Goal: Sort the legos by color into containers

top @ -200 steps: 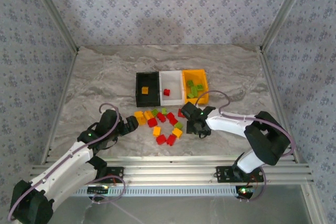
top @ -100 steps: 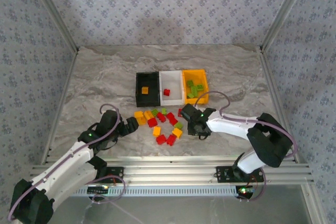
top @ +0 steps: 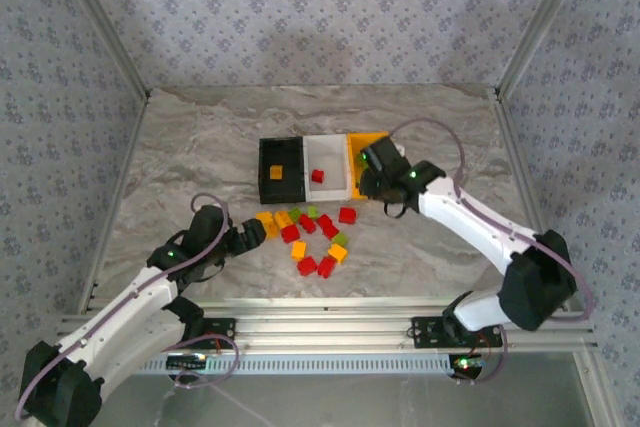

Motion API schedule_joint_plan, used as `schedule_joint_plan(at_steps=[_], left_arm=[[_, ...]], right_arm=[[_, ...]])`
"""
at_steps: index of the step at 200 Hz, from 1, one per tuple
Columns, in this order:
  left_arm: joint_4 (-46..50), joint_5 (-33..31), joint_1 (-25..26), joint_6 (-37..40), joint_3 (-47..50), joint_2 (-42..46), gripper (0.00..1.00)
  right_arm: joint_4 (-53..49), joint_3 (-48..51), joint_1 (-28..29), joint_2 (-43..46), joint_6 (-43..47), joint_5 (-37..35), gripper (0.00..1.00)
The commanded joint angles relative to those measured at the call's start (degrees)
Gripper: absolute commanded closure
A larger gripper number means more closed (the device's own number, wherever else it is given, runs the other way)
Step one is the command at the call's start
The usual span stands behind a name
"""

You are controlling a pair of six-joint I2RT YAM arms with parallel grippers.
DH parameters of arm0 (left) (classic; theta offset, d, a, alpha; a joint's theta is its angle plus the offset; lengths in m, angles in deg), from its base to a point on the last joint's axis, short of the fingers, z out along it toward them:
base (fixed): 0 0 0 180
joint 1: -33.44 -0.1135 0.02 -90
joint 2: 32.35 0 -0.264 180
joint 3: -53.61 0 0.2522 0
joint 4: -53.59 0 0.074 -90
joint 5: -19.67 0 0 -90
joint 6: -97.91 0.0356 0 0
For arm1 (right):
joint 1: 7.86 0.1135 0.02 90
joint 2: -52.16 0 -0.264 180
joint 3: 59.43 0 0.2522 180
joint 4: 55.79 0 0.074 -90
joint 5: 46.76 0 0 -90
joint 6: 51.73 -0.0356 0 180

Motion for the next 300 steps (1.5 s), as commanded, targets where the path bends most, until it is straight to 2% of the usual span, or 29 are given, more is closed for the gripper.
schedule_joint_plan(at_steps=[1, 39, 73, 117, 158, 195, 226, 300], left_arm=[[1.2, 0.8, -0.5, 1.0, -1.6, -0.4, 0.0], [2.8, 1.3, -0.5, 1.8, -2.7, -1.1, 0.0], [2.8, 1.5, -0.7, 2.4, -3.0, -1.3, 0.0], [1.4, 1.5, -0.7, 5.8, -5.1, -5.0, 0.0], [-0.5, 3.5, -0.5, 7.9, -8.7, -10.2, 0.02], [-8.6, 5.3, 0.3, 10.3, -9.3, -18.2, 0.27], [-9.8, 2.6, 2.7, 12.1, -11.4, -25.0, 0.41], [-15.2, -1.2, 3.6, 12.8, -10.4, -36.5, 0.4]], right_arm=[[0.6, -6.6, -2.2, -6.8, 2.9, -2.2, 0.64], [1.0, -16.3, -5.8, -18.4, 2.9, -3.9, 0.64], [0.8, -21.1, -7.8, -25.5, 2.4, -3.6, 0.59], [5.4, -22.4, -8.5, -27.2, 2.4, -1.8, 0.3], [8.2, -19.1, -6.7, -20.6, 2.8, -1.6, 0.26], [11.4, -9.4, -3.0, -12.1, 2.3, -1.0, 0.26], [12.4, -3.1, -1.8, -5.9, 1.1, -0.9, 0.26], [12.7, 3.1, -1.2, 0.5, 0.2, -1.1, 0.26]])
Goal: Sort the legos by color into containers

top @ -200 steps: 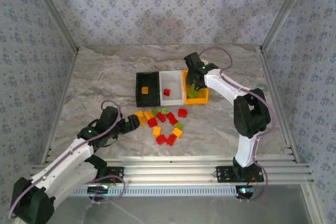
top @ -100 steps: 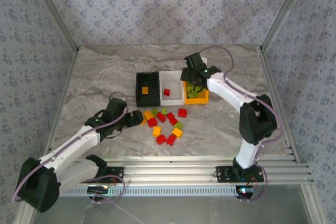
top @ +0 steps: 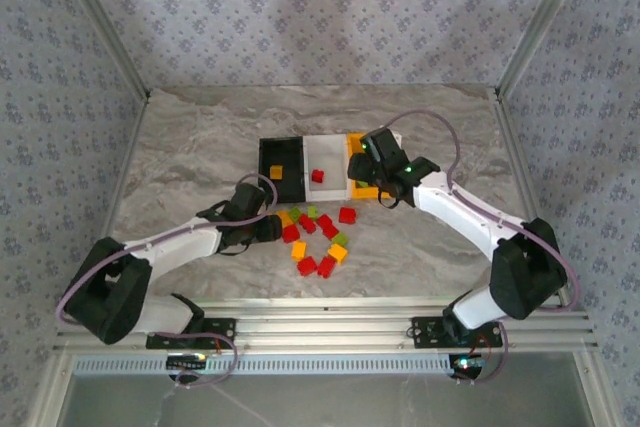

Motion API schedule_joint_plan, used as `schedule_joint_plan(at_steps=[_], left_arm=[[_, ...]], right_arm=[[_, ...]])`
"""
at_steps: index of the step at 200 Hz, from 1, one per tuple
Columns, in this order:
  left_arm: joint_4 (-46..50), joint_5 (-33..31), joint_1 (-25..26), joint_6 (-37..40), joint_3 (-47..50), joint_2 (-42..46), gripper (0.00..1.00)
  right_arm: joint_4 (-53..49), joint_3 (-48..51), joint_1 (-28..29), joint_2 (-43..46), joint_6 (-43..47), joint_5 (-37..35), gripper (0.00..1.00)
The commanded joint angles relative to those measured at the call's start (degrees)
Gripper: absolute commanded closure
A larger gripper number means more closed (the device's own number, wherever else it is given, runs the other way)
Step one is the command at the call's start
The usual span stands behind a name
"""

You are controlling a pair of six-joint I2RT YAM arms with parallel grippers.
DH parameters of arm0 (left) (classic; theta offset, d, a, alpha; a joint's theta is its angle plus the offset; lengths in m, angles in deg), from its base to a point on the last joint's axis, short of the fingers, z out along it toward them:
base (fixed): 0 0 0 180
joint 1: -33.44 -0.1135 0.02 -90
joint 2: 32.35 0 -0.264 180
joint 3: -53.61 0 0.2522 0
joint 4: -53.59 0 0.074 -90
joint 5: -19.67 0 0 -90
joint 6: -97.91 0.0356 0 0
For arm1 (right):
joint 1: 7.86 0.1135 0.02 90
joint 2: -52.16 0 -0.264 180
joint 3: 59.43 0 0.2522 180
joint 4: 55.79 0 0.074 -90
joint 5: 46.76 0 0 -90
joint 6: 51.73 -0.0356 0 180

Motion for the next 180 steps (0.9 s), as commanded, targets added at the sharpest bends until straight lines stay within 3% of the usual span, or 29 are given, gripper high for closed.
schedule_joint_plan(at_steps=[1, 55, 101, 139, 180], left_arm=[[-3.0, -2.1, 0.1, 1.0, -0.3, -2.3, 0.4], [-4.6, -2.5, 0.0, 0.2, 0.9, -5.6, 0.42], [-3.4, -2.5, 0.0, -0.7, 2.1, -5.1, 0.57], [0.3, -2.3, 0.1, -2.2, 4.0, 2.2, 0.67], [10.3, -2.0, 0.2, -2.8, 1.5, 15.0, 0.68]], right_arm=[[0.3, 0.6, 0.4, 2.4, -0.9, -0.4, 0.26], [-0.2, 1.5, 0.5, 4.8, -0.6, -1.1, 0.26], [-0.3, 2.2, 0.5, 6.3, -0.9, -2.1, 0.26], [-0.1, 3.3, 0.6, 7.6, -1.3, -2.4, 0.25], [0.0, 5.0, 0.9, 8.2, -2.4, -2.0, 0.26]])
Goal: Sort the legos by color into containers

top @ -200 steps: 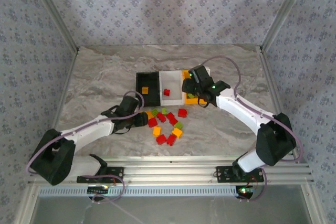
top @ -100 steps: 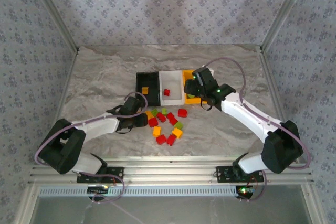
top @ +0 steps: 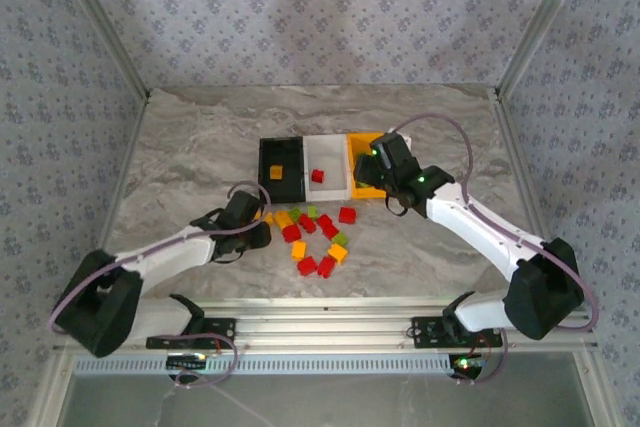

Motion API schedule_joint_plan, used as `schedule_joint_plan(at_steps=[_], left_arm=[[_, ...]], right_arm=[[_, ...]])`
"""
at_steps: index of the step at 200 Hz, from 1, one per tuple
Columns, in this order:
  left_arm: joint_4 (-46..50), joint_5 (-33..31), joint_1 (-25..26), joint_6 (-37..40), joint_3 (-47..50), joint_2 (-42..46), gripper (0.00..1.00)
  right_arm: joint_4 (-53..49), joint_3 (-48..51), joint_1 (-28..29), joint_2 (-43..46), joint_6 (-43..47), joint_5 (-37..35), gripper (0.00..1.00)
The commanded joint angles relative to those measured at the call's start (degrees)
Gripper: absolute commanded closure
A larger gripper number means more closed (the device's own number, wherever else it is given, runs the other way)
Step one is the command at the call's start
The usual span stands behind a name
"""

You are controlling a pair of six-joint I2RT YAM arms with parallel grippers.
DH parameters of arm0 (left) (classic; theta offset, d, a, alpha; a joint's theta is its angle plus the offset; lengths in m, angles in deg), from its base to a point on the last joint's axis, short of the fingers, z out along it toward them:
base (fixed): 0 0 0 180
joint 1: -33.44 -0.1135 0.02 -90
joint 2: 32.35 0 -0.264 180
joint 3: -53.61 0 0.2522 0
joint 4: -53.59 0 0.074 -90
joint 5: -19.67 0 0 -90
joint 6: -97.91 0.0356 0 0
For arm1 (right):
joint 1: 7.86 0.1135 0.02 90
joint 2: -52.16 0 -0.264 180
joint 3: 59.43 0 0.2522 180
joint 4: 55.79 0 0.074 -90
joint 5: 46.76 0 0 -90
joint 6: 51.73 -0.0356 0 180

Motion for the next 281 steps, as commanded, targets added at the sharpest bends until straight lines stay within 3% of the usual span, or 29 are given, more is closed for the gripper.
schedule_joint_plan(at_steps=[1, 34, 60, 113, 139, 156, 170, 192, 249, 281], left_arm=[[7.0, 0.7, 0.2, -0.8, -2.8, 7.1, 0.68], [11.6, -0.1, -1.0, 1.7, -13.3, 6.9, 0.67], [9.4, 1.6, -3.7, 3.8, -23.1, -4.1, 0.68], [7.3, 0.7, -4.5, 7.0, -40.3, -25.6, 0.72], [8.4, -1.0, -5.1, 7.9, -45.2, -31.7, 0.65], [8.8, -0.6, -5.5, 7.9, -47.1, -34.0, 0.5], [8.9, -0.3, -5.5, 7.8, -47.7, -34.1, 0.37], [8.8, 0.4, -5.4, 7.1, -46.4, -30.9, 0.28], [7.3, 2.1, -4.0, 4.7, -26.6, -11.7, 0.22], [6.3, 3.8, -4.3, 5.3, -16.5, -6.6, 0.22]], right_arm=[[-0.1, 1.4, 0.7, 1.5, -1.7, -1.3, 0.26], [0.5, 4.0, 1.7, 2.8, -2.9, -1.5, 0.26], [-0.6, 4.8, 2.0, 3.2, -3.2, -1.3, 0.26], [-2.5, 7.4, 3.8, 6.4, -3.6, -1.8, 0.25], [-2.6, 9.0, 4.3, 8.0, -4.1, -1.8, 0.25], [-2.6, 9.5, 4.4, 8.5, -4.4, -1.6, 0.25], [-2.7, 9.5, 4.6, 8.7, -4.5, -1.4, 0.25], [-2.7, 9.5, 4.7, 9.0, -4.5, -1.4, 0.24], [-1.4, 10.4, 4.6, 9.7, -4.6, -0.7, 0.24], [-0.3, 10.8, 4.3, 8.5, -4.6, 0.3, 0.24]])
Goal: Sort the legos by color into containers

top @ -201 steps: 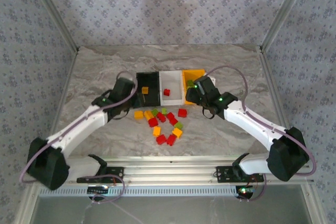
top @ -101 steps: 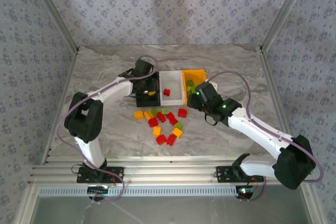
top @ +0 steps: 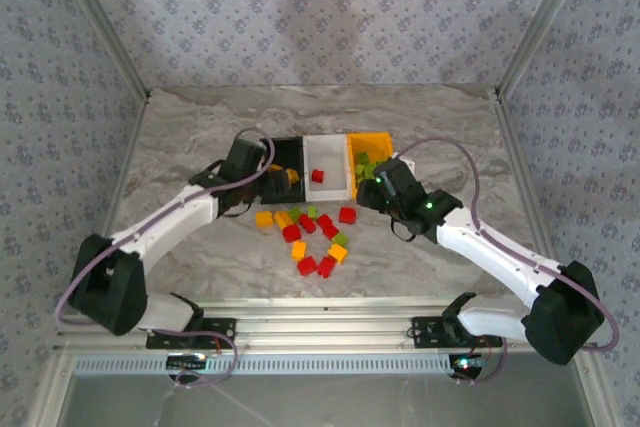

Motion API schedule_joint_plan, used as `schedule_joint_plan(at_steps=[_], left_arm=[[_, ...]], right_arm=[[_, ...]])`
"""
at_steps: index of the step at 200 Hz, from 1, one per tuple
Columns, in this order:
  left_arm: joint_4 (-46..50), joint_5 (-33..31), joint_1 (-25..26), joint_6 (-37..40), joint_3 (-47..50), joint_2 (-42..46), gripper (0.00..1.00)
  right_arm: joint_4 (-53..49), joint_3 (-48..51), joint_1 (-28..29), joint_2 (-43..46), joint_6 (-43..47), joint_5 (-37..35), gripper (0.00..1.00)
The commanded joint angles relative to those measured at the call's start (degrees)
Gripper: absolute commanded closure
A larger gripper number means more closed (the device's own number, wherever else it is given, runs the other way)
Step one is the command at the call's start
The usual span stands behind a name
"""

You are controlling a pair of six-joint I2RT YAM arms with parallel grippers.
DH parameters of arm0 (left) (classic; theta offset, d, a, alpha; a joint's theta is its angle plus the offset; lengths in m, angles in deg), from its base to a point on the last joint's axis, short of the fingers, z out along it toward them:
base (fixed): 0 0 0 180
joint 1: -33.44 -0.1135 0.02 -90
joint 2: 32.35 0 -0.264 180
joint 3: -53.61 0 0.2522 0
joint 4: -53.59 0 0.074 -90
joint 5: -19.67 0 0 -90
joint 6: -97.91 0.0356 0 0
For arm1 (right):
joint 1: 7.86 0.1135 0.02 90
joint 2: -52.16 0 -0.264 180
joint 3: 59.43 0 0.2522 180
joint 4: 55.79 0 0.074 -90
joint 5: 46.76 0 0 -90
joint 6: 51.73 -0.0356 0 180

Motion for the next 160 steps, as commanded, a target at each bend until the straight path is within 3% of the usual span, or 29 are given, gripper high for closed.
schedule_joint_plan(at_steps=[1, 46, 91, 131, 160], left_arm=[[-0.3, 1.9, -0.1, -0.1, 6.0, 1.3, 0.22], [-4.7, 1.8, -0.8, -1.1, 12.0, 0.7, 0.24], [-9.3, 2.8, -1.5, -0.2, 12.1, -3.5, 0.28], [-10.2, 2.3, -1.5, 0.1, 11.8, -7.8, 0.38], [-9.6, 1.5, -1.7, -0.4, 12.4, -7.7, 0.53]], right_arm=[[0.8, 0.8, -0.1, -0.3, -1.0, 0.5, 0.24], [0.3, -0.2, 0.0, -0.8, -0.8, 0.7, 0.24], [-0.2, -0.3, -0.1, 0.1, -0.6, 0.2, 0.24], [-0.9, 0.1, -0.3, 0.5, -0.8, 0.0, 0.24], [-0.8, 0.3, -0.3, 0.8, -0.7, 0.1, 0.24]])
